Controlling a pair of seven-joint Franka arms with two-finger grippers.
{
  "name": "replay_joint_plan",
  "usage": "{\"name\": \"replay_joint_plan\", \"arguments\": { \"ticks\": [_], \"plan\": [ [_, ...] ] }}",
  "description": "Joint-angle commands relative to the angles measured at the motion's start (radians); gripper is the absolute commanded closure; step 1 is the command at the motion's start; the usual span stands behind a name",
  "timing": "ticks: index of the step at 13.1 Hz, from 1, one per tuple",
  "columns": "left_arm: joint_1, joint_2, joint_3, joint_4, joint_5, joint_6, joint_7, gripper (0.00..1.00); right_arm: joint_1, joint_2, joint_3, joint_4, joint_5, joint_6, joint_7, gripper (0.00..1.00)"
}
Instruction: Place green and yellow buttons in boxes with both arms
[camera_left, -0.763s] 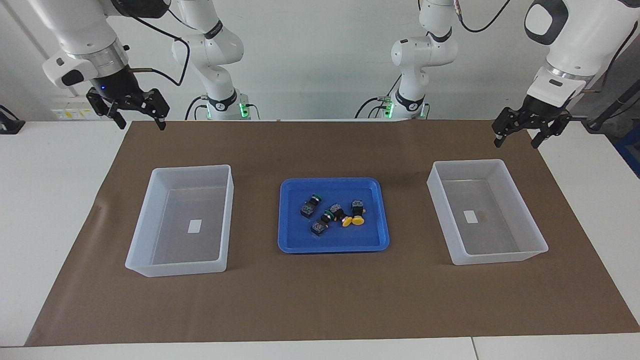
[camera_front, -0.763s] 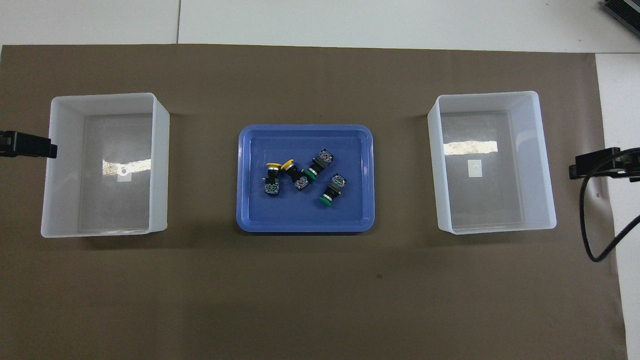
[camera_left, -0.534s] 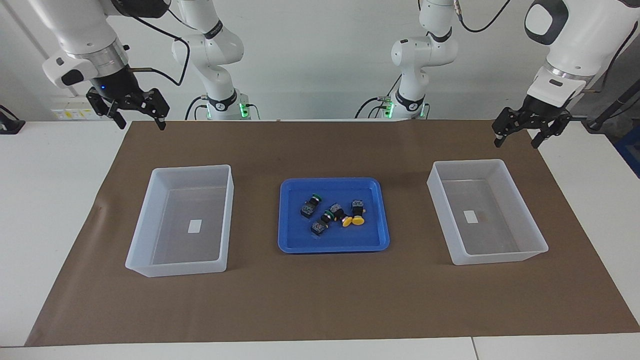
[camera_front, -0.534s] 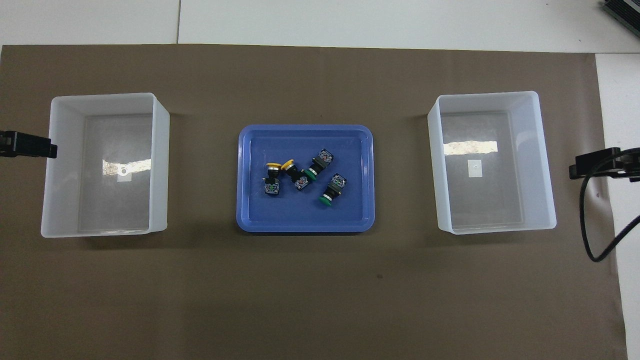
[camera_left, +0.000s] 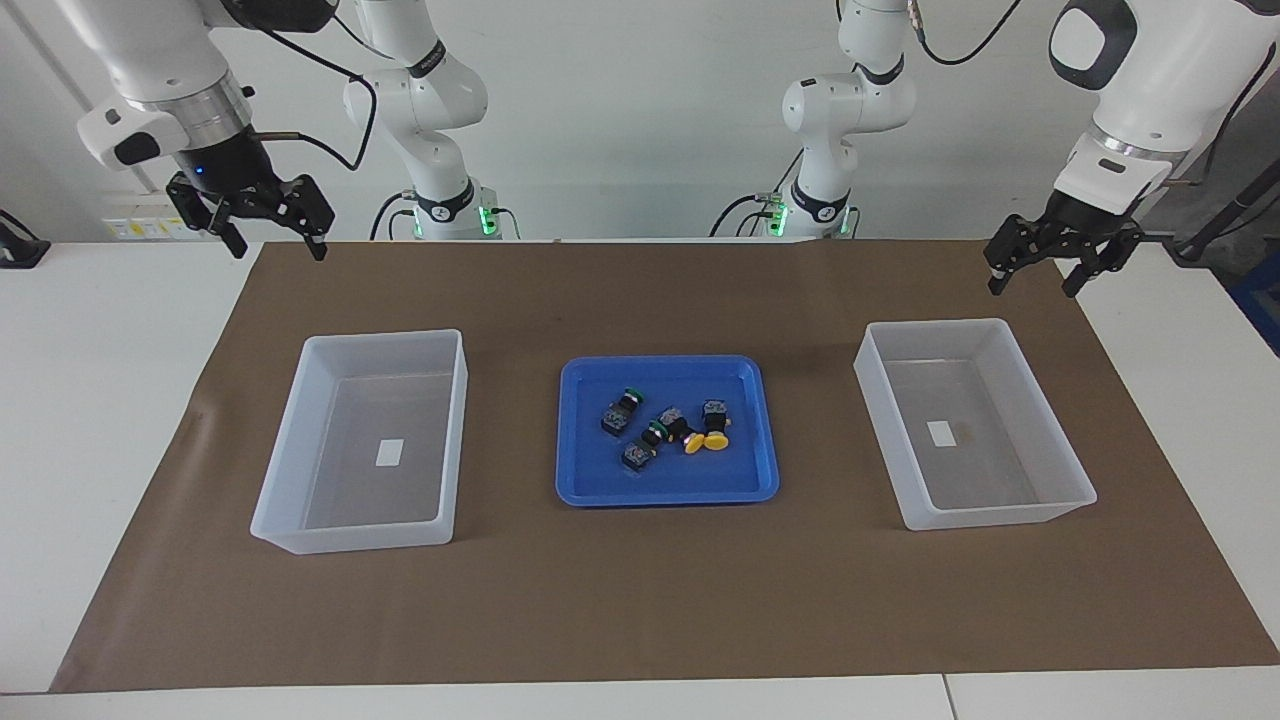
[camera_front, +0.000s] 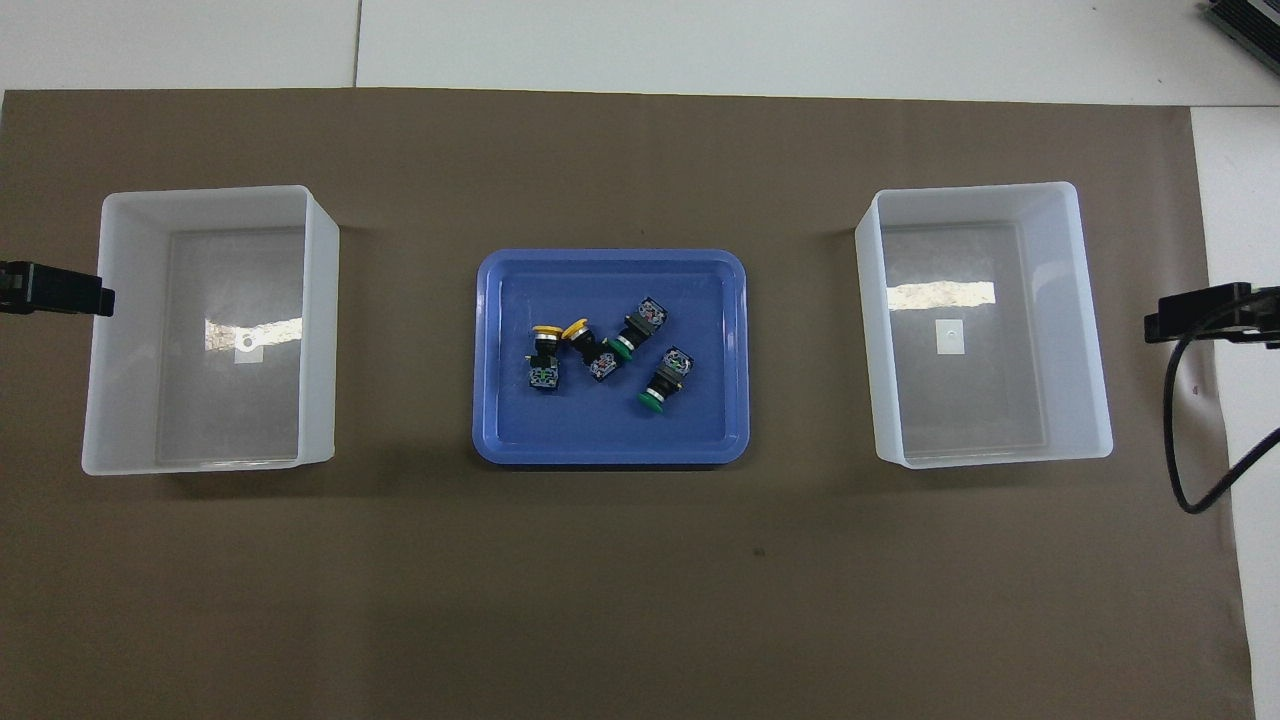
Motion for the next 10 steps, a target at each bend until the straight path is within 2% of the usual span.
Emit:
{"name": "replay_joint_plan", "arguments": {
  "ticks": [1,3,5,10],
  "plan": [
    [-0.002,-0.006,0.003,0.006,-0.010,-0.019,0.000,0.00,0.044,0.010,0.007,-0.033,0.013,0.058,0.064,0.00],
    [-0.002,-0.006,0.003,0.006,-0.009,-0.019,0.000,0.00,0.116,0.038,0.007,-0.039,0.015,0.110,0.196,0.00],
    [-0.002,-0.005,0.003,0.008,-0.009,-0.019,0.000,0.00,0.159,0.067,0.009,-0.074,0.041,0.179,0.236,0.00],
    [-0.002,-0.006,0.003,0.006,-0.009,-0.019,0.000,0.00,0.352,0.284,0.009,-0.073,0.067,0.435,0.532,0.00]
  ]
}}
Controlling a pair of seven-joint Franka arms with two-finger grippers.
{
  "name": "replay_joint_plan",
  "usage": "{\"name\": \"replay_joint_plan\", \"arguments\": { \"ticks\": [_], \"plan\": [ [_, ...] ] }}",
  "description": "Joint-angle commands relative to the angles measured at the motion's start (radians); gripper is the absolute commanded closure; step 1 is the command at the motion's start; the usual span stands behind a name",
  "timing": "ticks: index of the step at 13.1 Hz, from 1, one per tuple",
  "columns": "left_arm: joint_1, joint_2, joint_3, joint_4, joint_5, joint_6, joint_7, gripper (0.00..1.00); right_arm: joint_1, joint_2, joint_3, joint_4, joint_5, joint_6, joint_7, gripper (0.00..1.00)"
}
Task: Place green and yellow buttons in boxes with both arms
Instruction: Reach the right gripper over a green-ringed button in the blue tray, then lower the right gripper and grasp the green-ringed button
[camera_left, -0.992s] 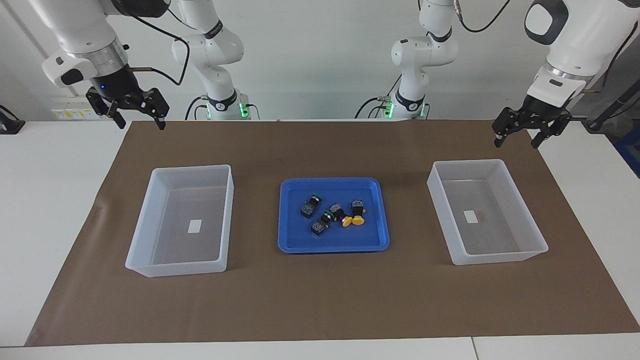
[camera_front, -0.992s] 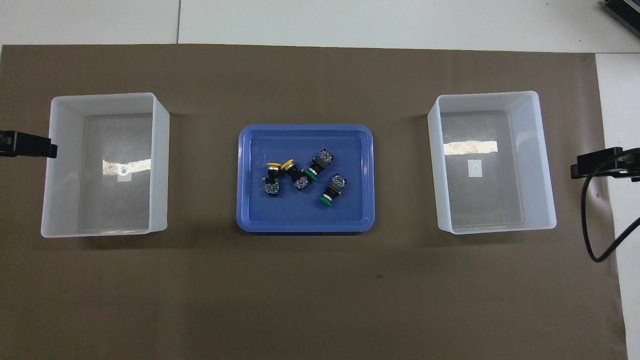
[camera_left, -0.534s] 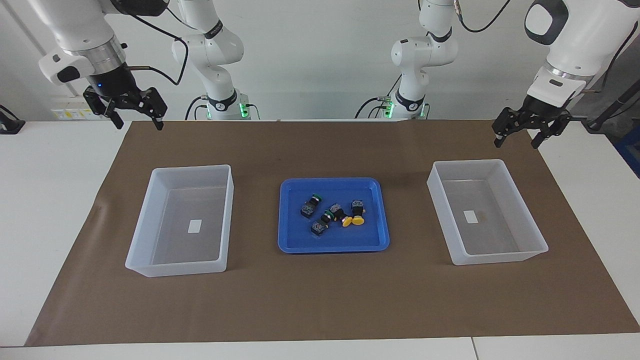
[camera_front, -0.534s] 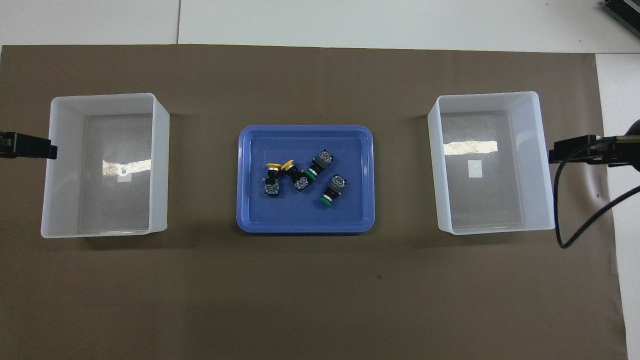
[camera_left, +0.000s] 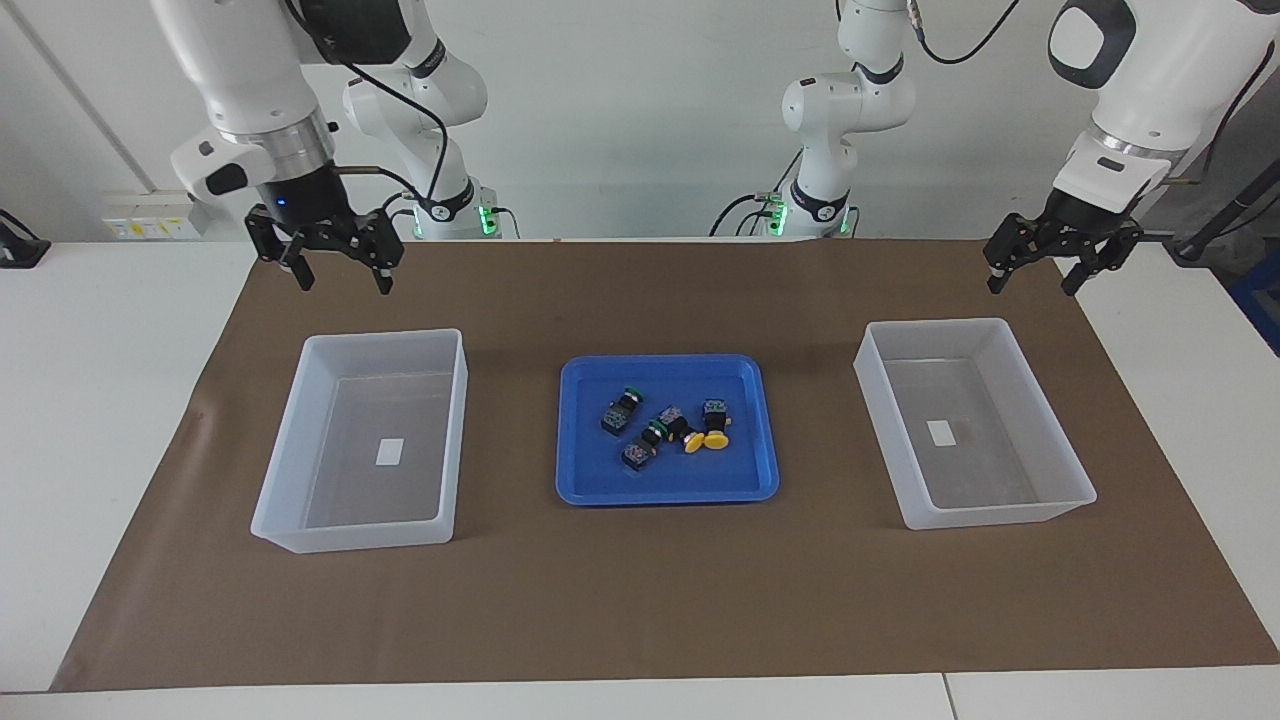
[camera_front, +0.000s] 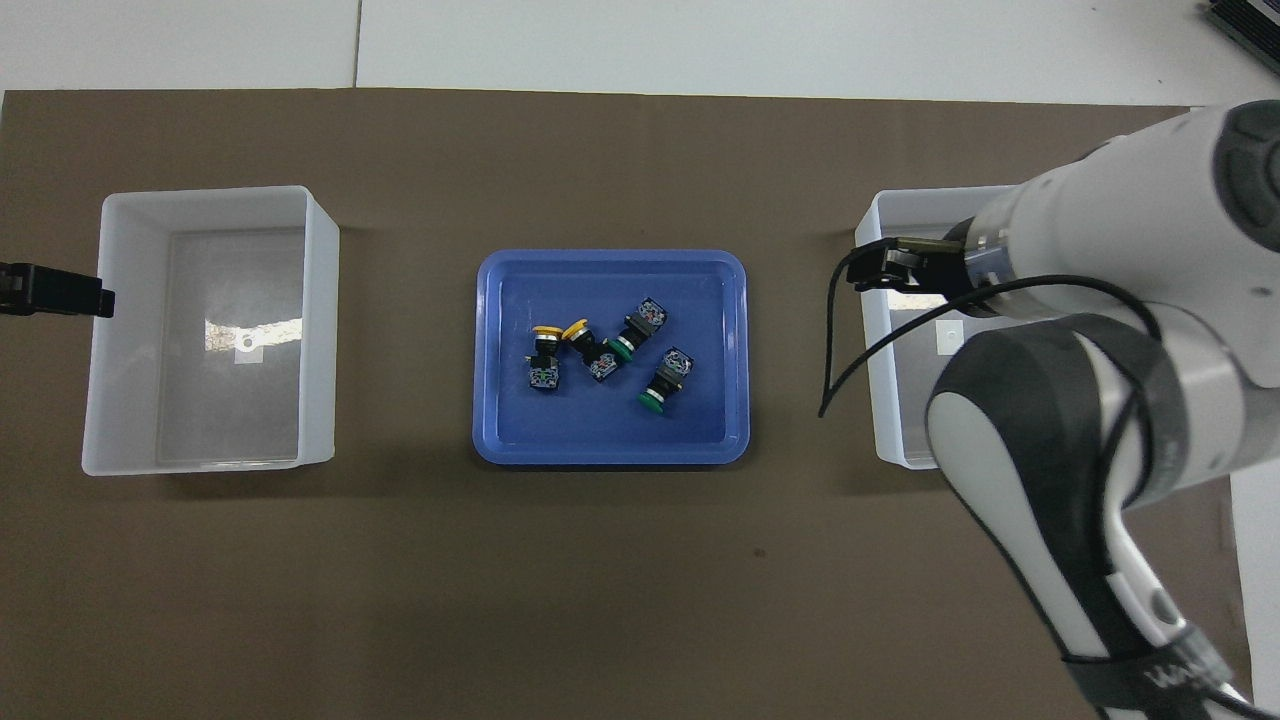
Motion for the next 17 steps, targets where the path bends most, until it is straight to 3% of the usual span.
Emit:
{"name": "replay_joint_plan", "arguments": {
  "ticks": [1,6,9,14,17],
  "plan": [
    [-0.002,-0.006,0.003,0.006,-0.009,-0.019,0.000,0.00,0.093,0.106,-0.002,0.008,0.016,0.108,0.174,0.00],
    [-0.002,-0.006,0.003,0.006,-0.010,-0.019,0.000,0.00,0.187,0.139,-0.002,-0.139,0.020,0.285,0.305,0.00],
    [-0.002,-0.006,0.003,0.006,-0.009,-0.019,0.000,0.00,0.203,0.128,0.004,-0.219,0.021,0.302,0.312,0.00],
    [-0.002,-0.006,0.003,0.008,-0.010,-0.019,0.000,0.00,0.230,0.203,0.022,-0.227,0.026,0.449,0.359,0.00],
    [-0.002,-0.006,0.003,0.008,-0.009,-0.019,0.000,0.00,0.233,0.212,0.021,-0.230,0.026,0.451,0.361,0.00]
  ]
}}
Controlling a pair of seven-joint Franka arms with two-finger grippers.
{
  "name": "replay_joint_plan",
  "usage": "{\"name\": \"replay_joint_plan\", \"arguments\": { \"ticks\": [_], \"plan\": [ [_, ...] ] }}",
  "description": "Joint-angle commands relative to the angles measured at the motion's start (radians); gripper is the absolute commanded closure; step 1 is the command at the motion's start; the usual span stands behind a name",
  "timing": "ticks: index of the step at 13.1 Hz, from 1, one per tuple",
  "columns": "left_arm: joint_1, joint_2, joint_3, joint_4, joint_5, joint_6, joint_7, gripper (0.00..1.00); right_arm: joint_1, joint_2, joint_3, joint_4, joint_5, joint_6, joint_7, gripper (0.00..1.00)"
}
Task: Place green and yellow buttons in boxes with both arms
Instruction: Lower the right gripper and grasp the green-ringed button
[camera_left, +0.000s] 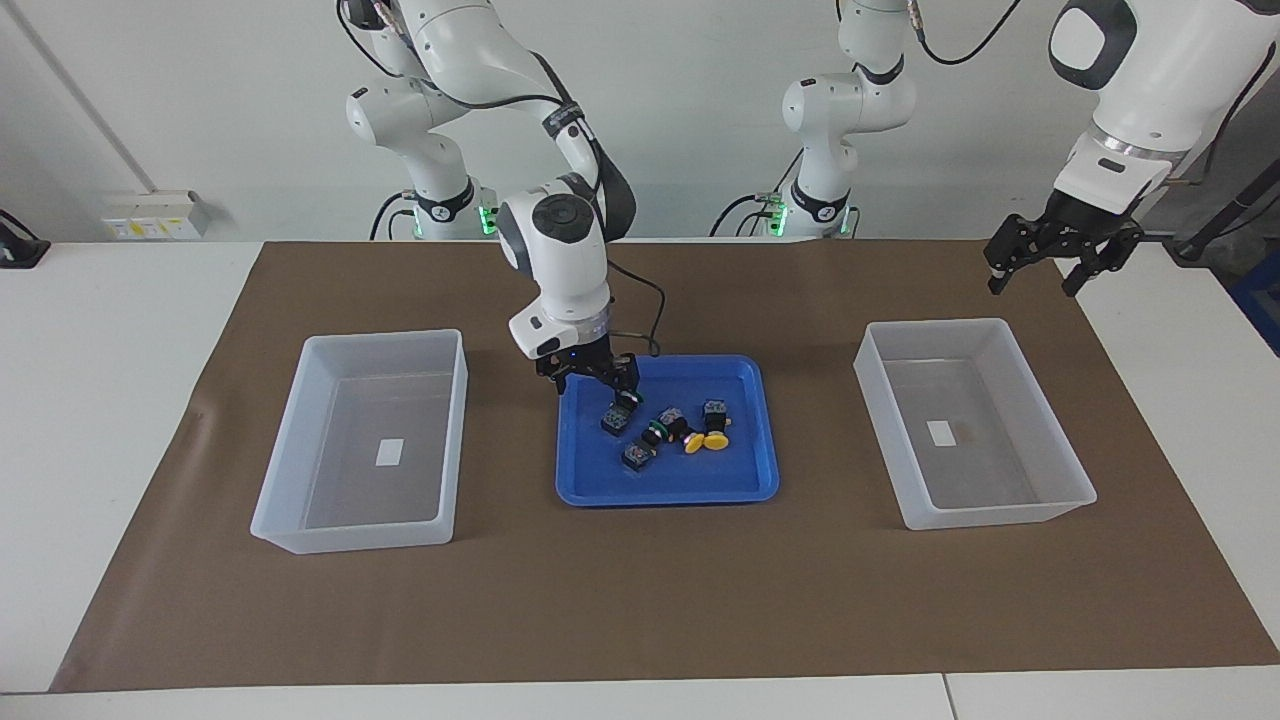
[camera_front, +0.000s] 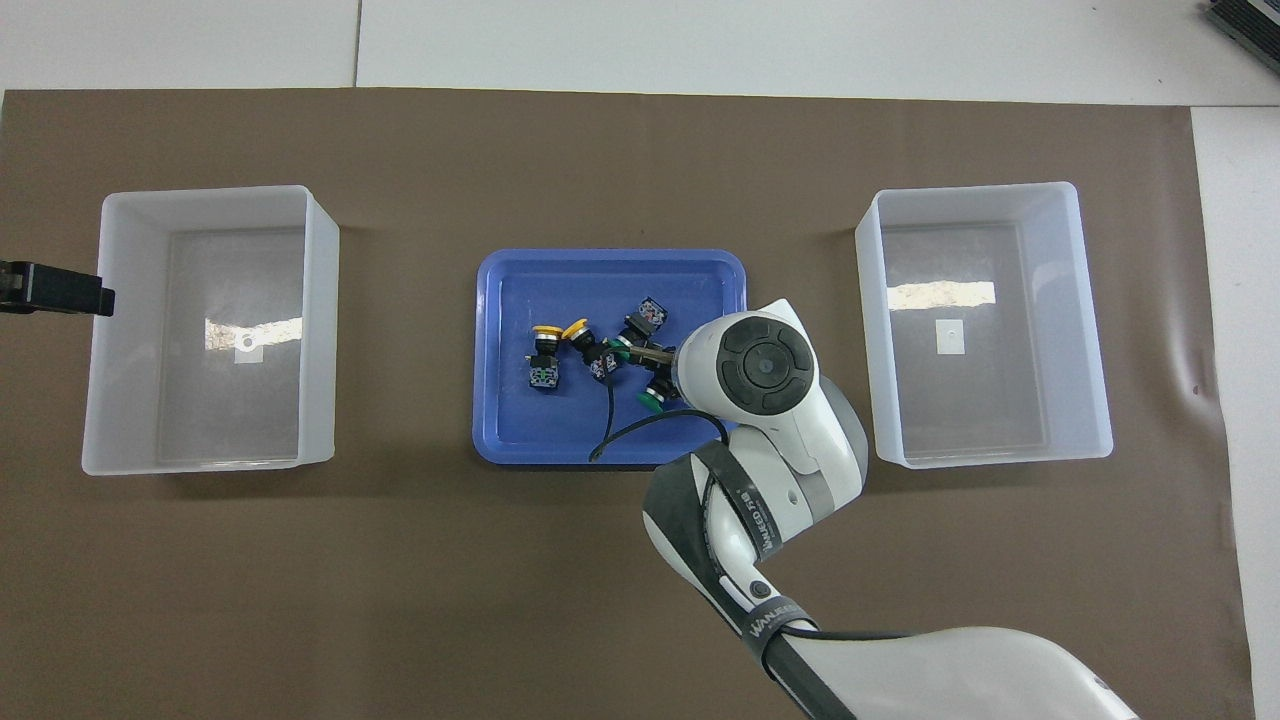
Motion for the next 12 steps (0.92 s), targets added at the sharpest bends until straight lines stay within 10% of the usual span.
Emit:
{"name": "replay_joint_plan", "arguments": {
  "ticks": [1,8,12],
  "plan": [
    [-0.002,-0.006,0.003,0.006,-0.009,-0.019,0.000,0.00,0.006,0.016,0.005,-0.004,0.011,0.023,0.019,0.00],
    [-0.002,-0.006,0.003,0.006,-0.009,-0.019,0.000,0.00,0.015,0.051,0.007,-0.007,0.011,0.074,0.040,0.00],
    [-0.002,-0.006,0.003,0.008,-0.009,-0.019,0.000,0.00,0.017,0.051,0.007,-0.013,0.011,0.075,0.040,0.26]
  ]
}}
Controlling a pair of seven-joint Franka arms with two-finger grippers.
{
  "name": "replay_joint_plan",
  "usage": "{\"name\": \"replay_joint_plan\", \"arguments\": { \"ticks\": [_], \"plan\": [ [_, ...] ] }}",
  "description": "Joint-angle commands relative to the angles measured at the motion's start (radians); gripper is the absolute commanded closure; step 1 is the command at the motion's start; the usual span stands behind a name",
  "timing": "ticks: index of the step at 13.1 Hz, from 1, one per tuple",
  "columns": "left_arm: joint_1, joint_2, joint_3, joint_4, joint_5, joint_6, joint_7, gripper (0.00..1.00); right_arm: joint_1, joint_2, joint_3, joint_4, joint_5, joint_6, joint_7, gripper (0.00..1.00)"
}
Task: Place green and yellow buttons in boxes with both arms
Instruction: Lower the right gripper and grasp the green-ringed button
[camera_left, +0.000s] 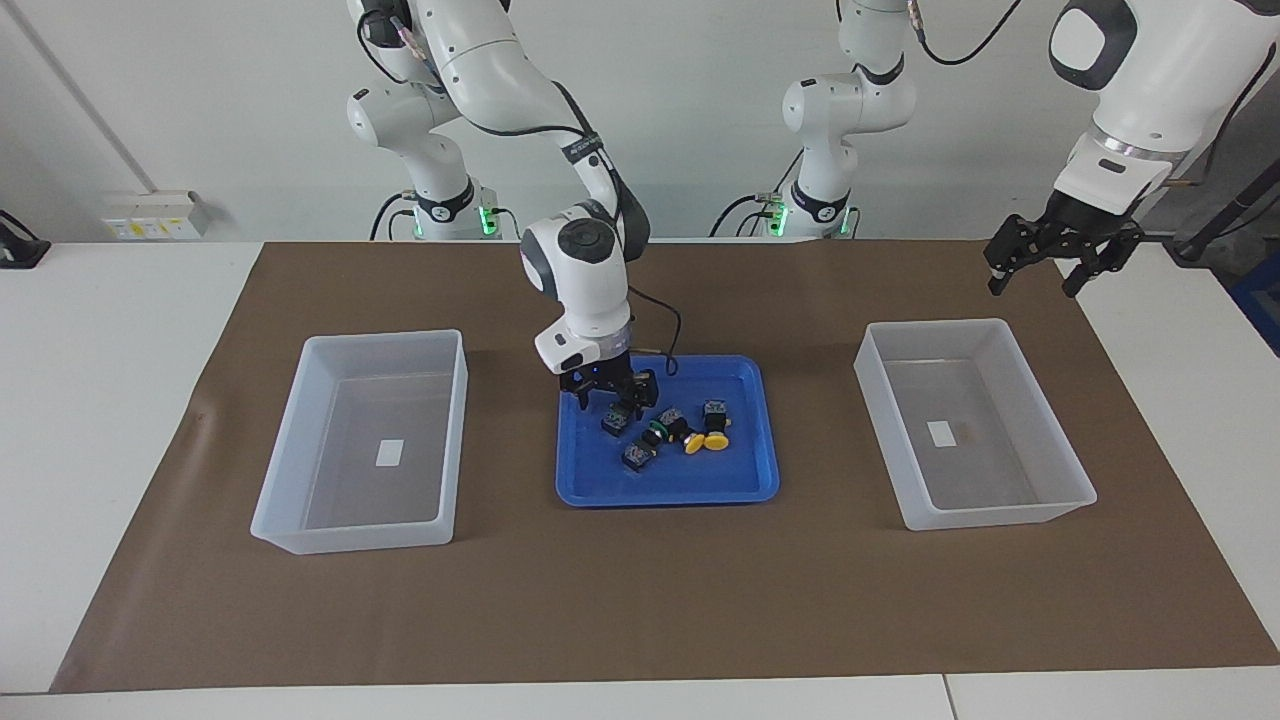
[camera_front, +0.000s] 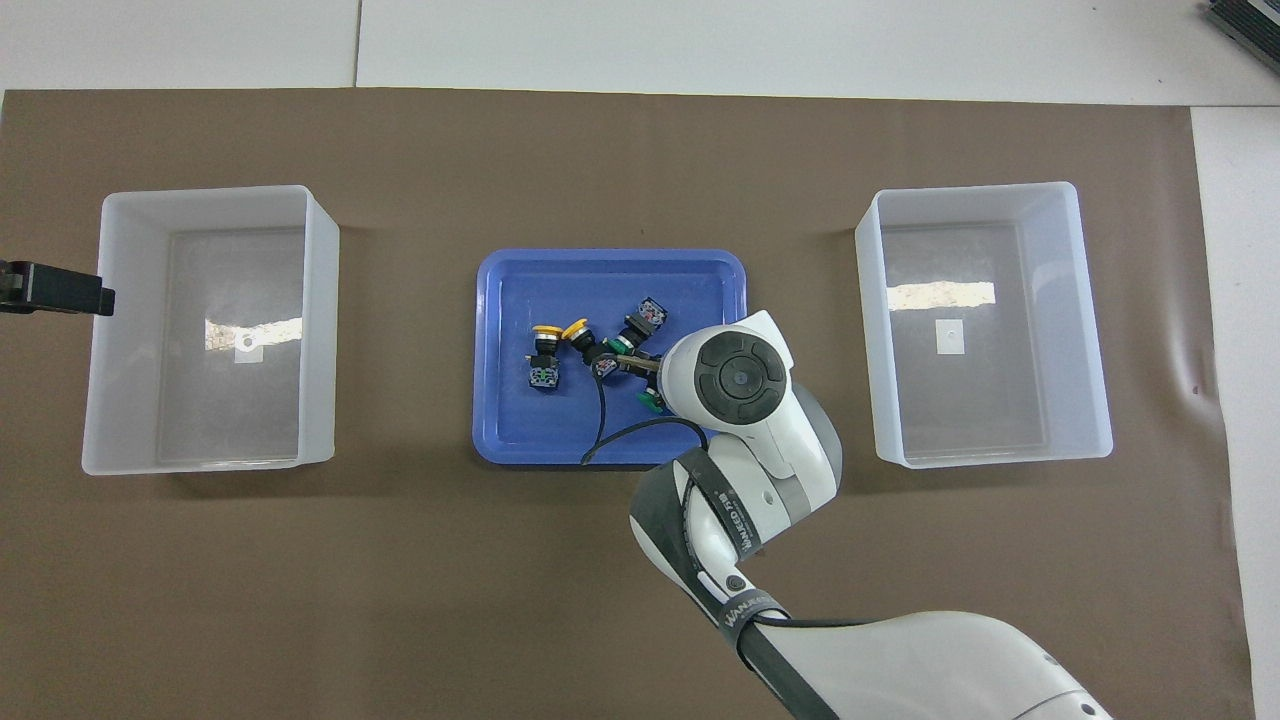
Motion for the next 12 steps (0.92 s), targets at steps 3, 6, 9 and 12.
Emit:
{"name": "replay_joint_plan", "arguments": {
  "ticks": [3,6,9,12],
  "plan": [
    [-0.002,-0.006,0.003,0.008,-0.010,-0.019,0.000,0.00,-0.002,0.006,0.007,-0.012,0.010,0.019,0.020,0.30],
    [-0.005,-0.006,0.001,0.003,-0.009,-0.024,0.000,0.00,-0.002,0.015,0.007,-0.012,0.010,0.040,0.023,0.32],
    [-0.003,-0.006,0.000,0.002,-0.010,-0.015,0.002,0.00,0.012,0.020,0.007,-0.003,0.010,0.039,0.031,0.85],
    [-0.002,-0.006,0.000,0.003,-0.009,-0.012,0.002,0.00,0.001,0.004,0.007,0.031,0.010,0.000,0.055,1.00]
  ]
}}
